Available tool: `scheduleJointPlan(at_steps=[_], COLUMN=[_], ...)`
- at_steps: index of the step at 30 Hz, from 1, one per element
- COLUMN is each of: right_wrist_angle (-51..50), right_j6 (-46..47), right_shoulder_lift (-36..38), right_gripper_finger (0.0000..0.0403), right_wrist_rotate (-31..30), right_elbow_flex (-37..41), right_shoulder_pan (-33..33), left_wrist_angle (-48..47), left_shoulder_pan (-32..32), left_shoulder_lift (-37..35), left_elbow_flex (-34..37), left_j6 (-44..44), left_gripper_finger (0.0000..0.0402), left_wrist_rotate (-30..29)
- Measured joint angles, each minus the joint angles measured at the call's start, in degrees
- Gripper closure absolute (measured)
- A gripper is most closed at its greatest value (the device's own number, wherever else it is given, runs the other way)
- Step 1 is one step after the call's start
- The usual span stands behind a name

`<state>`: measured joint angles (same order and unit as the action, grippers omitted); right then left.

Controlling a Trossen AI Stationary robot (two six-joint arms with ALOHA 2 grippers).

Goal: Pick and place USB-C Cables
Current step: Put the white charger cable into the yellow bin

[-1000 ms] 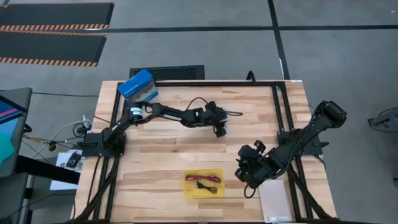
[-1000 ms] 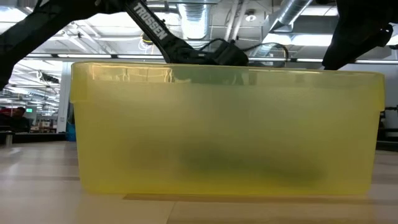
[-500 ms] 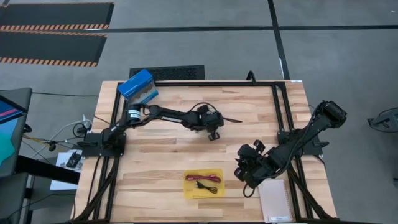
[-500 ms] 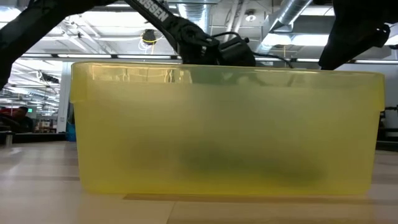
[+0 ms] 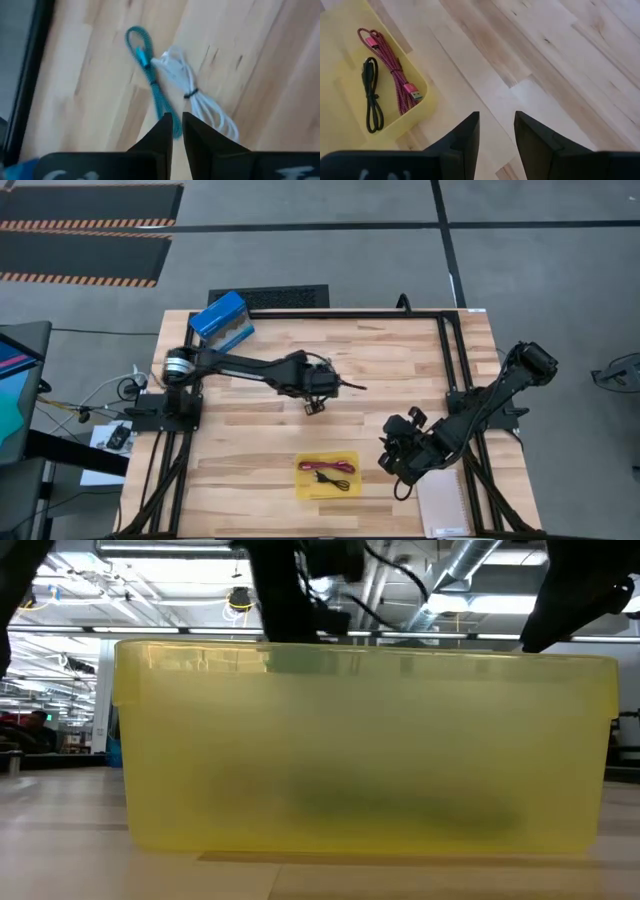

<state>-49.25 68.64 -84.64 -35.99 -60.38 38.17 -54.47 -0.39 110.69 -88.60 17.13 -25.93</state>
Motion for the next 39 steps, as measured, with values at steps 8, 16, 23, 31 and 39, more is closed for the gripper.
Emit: scheduleJointPlan(at_steps=[8, 16, 23, 31, 39], right_wrist_angle=[0.3, 0.66, 1.61, 1.78, 1.79], right_j6=[0.24, 0.31, 0.33, 0.35, 0.35], right_shoulder_lift=[0.0, 0.0, 0.0, 0.0, 0.0], right_gripper_finger=[0.0258, 0.0256, 0.026, 0.0258, 0.0264], right_wrist_rotate=[0.0, -0.4, -0.55, -1.7, -1.7], right_elbow_flex=[0.0, 0.0, -0.02, -0.02, -0.02], right_shoulder_pan=[1.73, 1.92, 1.79, 1.82, 1.82], left_wrist_angle=[15.61, 68.85, 88.14, 88.17, 88.61], left_shoulder_pan=[-1.57, -4.64, -6.15, -8.31, -7.9], left_shoulder_lift=[-19.78, -27.02, -15.61, -3.11, 1.89], left_elbow_flex=[21.41, 50.68, 54.99, 49.25, 49.25], left_j6=[8.05, 6.3, 3.03, 1.57, 6.96], left_gripper_finger=[0.032, 0.0211, 0.0177, 0.0176, 0.0176], left_wrist_rotate=[1.6, 2.82, -3.05, -13.81, -15.27])
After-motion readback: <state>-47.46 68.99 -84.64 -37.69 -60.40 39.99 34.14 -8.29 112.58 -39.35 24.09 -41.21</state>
